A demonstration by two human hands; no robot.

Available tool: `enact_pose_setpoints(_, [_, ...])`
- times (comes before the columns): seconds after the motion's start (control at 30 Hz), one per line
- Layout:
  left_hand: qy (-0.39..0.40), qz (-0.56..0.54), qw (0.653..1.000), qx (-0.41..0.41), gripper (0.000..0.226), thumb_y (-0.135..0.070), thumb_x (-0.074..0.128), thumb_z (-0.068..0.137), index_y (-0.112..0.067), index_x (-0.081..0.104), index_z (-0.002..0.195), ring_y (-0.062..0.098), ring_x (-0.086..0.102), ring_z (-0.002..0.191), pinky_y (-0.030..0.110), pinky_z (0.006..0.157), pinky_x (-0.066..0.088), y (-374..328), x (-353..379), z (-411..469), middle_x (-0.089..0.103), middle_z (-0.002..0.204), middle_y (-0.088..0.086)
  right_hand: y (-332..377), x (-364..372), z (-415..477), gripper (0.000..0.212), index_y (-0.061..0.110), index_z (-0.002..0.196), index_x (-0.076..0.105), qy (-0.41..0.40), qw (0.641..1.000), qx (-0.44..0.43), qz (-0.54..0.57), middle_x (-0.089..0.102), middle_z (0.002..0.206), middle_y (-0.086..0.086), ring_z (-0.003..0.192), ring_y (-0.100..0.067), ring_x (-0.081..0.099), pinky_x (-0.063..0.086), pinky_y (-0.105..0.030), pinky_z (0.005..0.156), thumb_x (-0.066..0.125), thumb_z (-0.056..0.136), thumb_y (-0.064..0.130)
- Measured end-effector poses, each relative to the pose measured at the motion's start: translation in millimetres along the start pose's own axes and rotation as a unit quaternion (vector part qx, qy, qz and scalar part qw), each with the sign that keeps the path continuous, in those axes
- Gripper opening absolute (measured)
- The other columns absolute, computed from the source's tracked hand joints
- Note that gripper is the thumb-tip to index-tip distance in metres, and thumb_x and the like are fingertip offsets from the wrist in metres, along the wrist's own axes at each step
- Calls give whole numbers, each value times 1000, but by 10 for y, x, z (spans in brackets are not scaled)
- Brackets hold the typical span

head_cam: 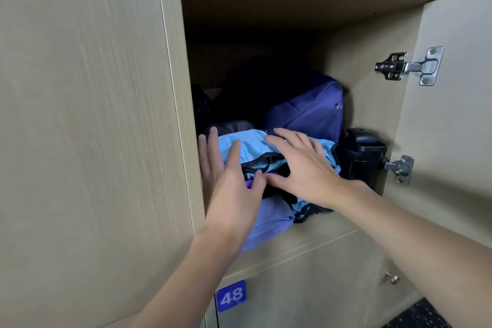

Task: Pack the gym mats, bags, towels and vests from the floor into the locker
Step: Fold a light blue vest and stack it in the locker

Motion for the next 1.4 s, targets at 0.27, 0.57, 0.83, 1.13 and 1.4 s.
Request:
enact_pose_setpoints(0.27, [41, -57, 988, 137, 40, -31, 60, 84, -10, 65, 118, 32, 53, 119, 39, 107, 37, -350, -127, -258, 61, 122, 9, 32, -242, -742, 59, 25, 146, 40, -21, 996, 78, -29, 36, 145, 5, 138, -16, 27, 19, -36, 113, 59, 93, 42])
enact_pose_setpoints(0.57, [391, -91, 901, 163, 32, -27, 71, 85, -17, 65, 114, 24, 60, 108, 40, 93, 47, -415, 464, -1588, 66, 111, 3, -129, 209, -2640, 48, 23, 140, 47, 64, 946, 316, -4, 42, 144, -5, 134, -27, 34, 31, -41, 105, 58, 94, 33])
enact_pose_setpoints(0.83, [586, -2, 781, 216, 35, -39, 62, 91, -21, 60, 121, 25, 60, 112, 35, 88, 49, -66, 974, -3213, 66, 120, 3, -3, 1169, -4371, 40, 20, 133, 54, 157, 866, 471, 62, 56, 129, -7, 121, -31, 51, 43, -45, 100, 58, 94, 29])
enact_pose_setpoints(1.13, [693, -23, 688, 213, 47, -48, 59, 95, -20, 53, 132, 24, 56, 117, 41, 93, 49, 244, 1448, -4850, 58, 128, 2, 38, 1996, -5680, 49, 22, 145, 41, 256, 778, 569, 81, 41, 147, -4, 137, -26, 36, 26, -45, 111, 53, 99, 33])
enact_pose_setpoints(1.4, [614, -27, 733, 290, 43, -43, 58, 96, -23, 54, 133, 20, 43, 126, 33, 104, 33, 160, 1849, -4969, 47, 136, -4, -145, 2248, -5925, 55, 22, 150, 34, 257, 772, 578, 58, 43, 149, -2, 136, -25, 35, 27, -42, 111, 49, 99, 38])
Point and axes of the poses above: each hand's wrist, its own z-axis towards the middle knuckle, its own x-axis out of the palm, y = z × x, the point moved 7 cm from there along z, towards the middle knuckle
